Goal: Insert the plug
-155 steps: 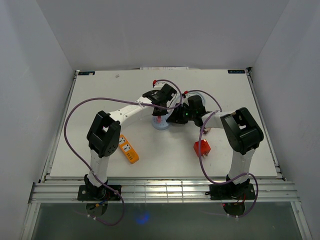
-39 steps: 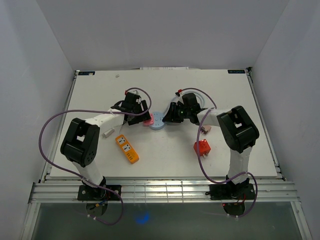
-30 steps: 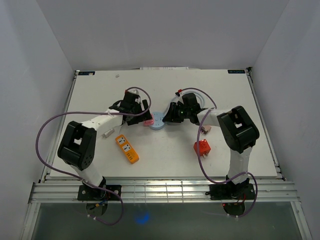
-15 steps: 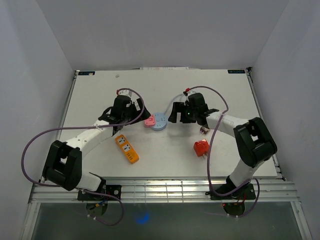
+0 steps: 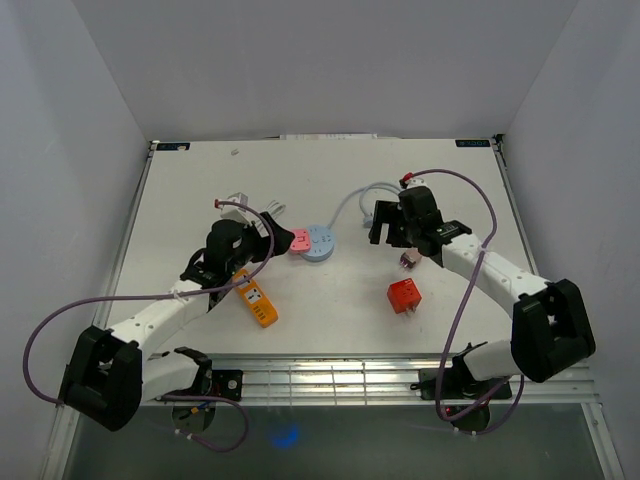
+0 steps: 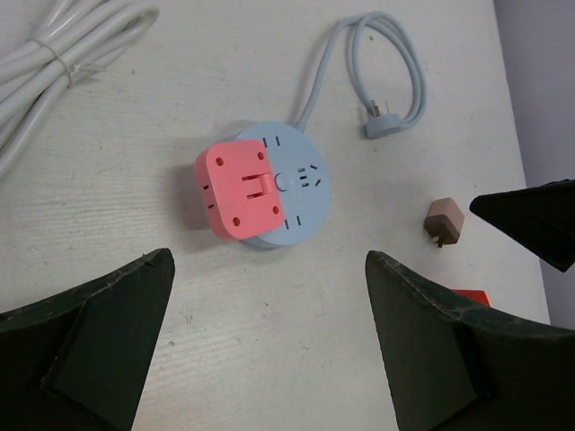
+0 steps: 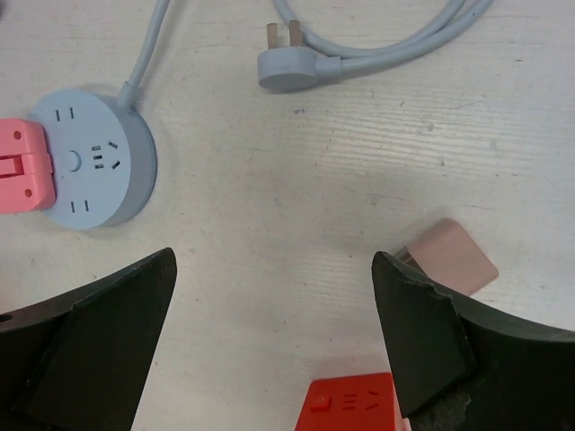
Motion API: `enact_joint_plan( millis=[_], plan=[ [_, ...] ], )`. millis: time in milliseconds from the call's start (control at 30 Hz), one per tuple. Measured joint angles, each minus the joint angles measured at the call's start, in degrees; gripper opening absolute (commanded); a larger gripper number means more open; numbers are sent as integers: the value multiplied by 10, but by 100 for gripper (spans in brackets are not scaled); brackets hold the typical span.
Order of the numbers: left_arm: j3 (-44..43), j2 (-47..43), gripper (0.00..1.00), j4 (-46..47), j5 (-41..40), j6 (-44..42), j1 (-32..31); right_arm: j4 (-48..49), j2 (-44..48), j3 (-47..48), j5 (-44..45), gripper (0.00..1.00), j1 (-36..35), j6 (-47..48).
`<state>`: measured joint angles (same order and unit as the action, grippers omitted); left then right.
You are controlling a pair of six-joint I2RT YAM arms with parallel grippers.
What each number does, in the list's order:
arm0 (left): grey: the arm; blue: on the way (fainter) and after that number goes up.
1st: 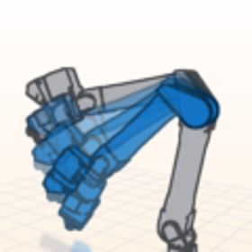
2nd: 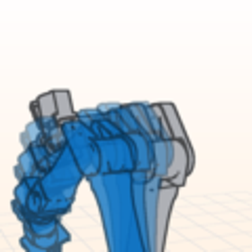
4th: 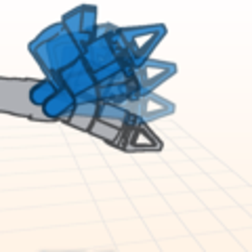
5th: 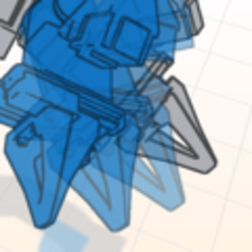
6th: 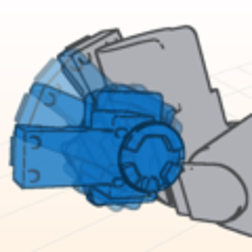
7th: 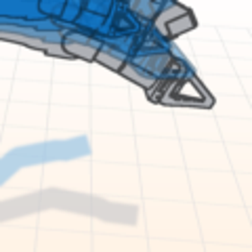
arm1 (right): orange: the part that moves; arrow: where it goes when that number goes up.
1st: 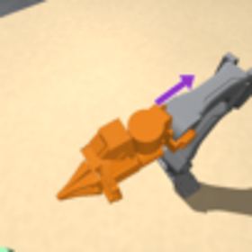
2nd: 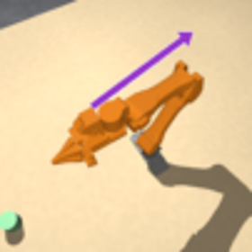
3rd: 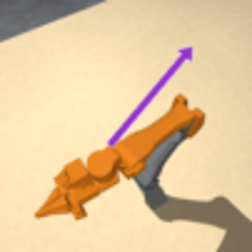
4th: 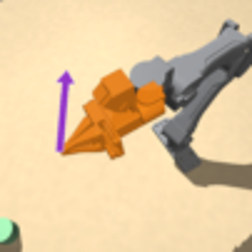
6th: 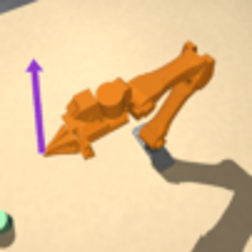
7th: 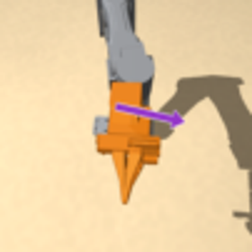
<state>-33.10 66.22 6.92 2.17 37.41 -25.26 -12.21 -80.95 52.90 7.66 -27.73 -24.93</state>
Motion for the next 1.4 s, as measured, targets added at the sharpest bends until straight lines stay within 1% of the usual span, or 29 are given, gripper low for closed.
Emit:
enact_joint_plan(
  millis=[133, 200, 300, 467, 633, 833, 933, 1033, 1067, 1167, 1300, 1333, 1367, 1400],
  plan=[
    [31, -28, 96, 48, 0, 2, 0, -24, 41, -10, 7, 94, 0, 18],
    [42, -32, 98, 60, 1, 3, -1, -40, 55, -20, 10, 94, 0, 27],
    [59, -36, 98, 76, 1, 6, -1, -71, 71, -42, 11, 93, 0, 33],
    [92, -77, 98, 103, 2, 5, -1, -123, 123, -90, 12, 89, 0, 26],
    [99, -111, 98, 124, 1, 5, -1, -155, 183, -117, 8, 89, -5, 13],
    [99, -108, 98, 131, 3, 5, -1, -177, 187, -129, 20, 89, -49, 10],
    [99, -101, 98, 130, 7, 3, -1, -184, 183, -135, 29, 92, -70, 9],
    [99, -97, 98, 131, 12, 1, -1, -184, 175, -141, 40, 100, -82, 9],
    [99, -96, 98, 131, 14, 1, -1, -184, 173, -144, 42, 95, -84, 9],
    [99, -95, 98, 131, 19, -1, -1, -186, 170, -149, 47, 88, -89, 10],
    [99, -93, 98, 132, 30, -3, -1, -183, 163, -150, 50, 84, -93, 14],
    [99, -91, 98, 133, 34, -4, -1, -181, 160, -150, 50, 82, -94, 16],
    [99, -88, 98, 133, 37, -5, -1, -180, 154, -150, 51, 77, -95, 17],
    [99, -85, 98, 134, 41, -6, -1, -178, 149, -150, 51, 75, -96, 20]
  ],
)
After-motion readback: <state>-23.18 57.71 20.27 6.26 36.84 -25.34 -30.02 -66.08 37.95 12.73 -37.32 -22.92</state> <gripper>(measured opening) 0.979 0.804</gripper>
